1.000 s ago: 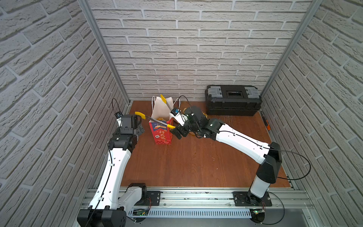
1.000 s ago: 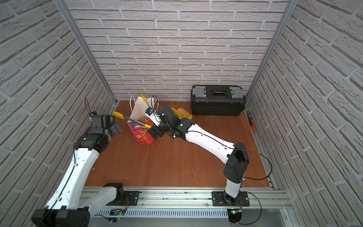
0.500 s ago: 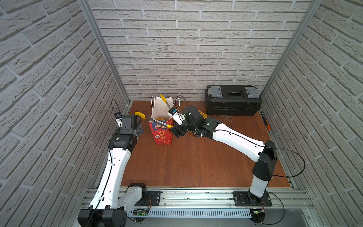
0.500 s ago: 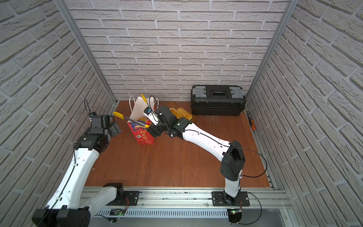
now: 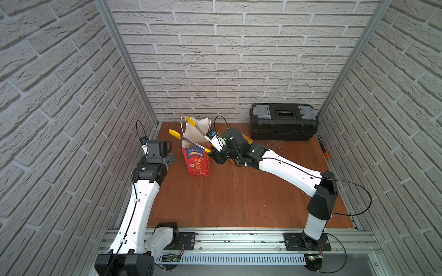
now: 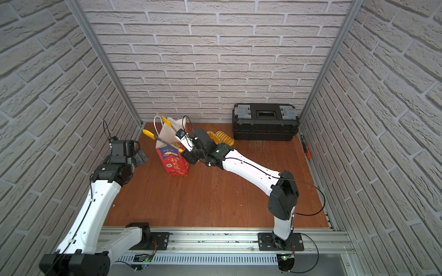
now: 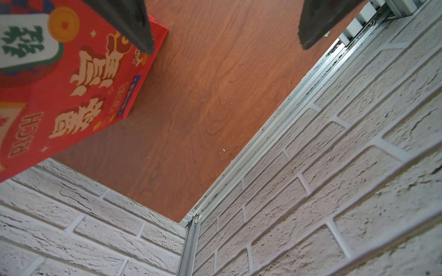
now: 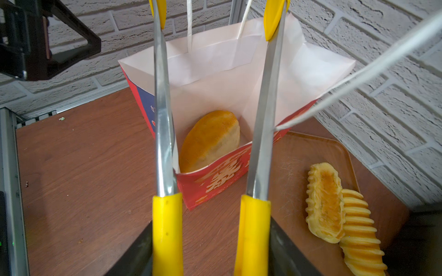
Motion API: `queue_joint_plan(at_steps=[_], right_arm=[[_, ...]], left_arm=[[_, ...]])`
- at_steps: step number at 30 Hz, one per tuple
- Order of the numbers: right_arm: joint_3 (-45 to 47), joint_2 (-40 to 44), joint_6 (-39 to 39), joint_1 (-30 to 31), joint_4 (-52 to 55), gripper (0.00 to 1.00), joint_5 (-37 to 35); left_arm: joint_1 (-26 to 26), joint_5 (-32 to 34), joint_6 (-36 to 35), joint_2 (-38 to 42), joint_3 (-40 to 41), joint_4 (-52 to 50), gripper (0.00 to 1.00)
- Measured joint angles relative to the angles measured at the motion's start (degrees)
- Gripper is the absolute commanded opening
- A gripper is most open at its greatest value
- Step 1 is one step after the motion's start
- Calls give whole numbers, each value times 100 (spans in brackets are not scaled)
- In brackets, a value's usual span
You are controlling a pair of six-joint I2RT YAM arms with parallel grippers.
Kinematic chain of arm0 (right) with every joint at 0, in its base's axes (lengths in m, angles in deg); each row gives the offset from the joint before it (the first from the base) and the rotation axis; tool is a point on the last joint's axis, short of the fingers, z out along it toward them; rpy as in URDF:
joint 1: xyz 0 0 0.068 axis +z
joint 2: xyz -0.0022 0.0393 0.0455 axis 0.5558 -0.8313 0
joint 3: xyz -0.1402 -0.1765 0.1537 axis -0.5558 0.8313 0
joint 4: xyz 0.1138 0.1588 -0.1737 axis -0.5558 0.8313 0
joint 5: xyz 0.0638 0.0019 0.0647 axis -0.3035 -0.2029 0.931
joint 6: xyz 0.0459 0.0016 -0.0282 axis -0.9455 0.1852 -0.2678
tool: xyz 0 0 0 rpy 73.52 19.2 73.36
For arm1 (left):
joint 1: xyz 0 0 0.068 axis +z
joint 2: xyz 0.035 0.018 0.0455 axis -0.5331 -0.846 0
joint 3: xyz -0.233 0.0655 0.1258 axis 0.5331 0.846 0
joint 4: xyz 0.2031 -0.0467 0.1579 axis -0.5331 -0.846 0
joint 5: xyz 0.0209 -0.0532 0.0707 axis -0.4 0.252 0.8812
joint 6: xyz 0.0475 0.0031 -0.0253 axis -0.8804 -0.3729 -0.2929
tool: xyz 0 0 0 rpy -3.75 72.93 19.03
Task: Pack bread into a paper bag
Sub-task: Pick up the fake bread from the plate.
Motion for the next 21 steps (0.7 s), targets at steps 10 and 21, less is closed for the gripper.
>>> queue_joint_plan(at_steps=[10, 21], right_arm=[[568, 579, -20, -7, -111, 61, 216], [1204, 1725, -26, -7, -726, 62, 743]], left_arm=[[0, -2, 0, 0, 0, 0, 96], [2, -24, 0, -2, -37, -20, 96]])
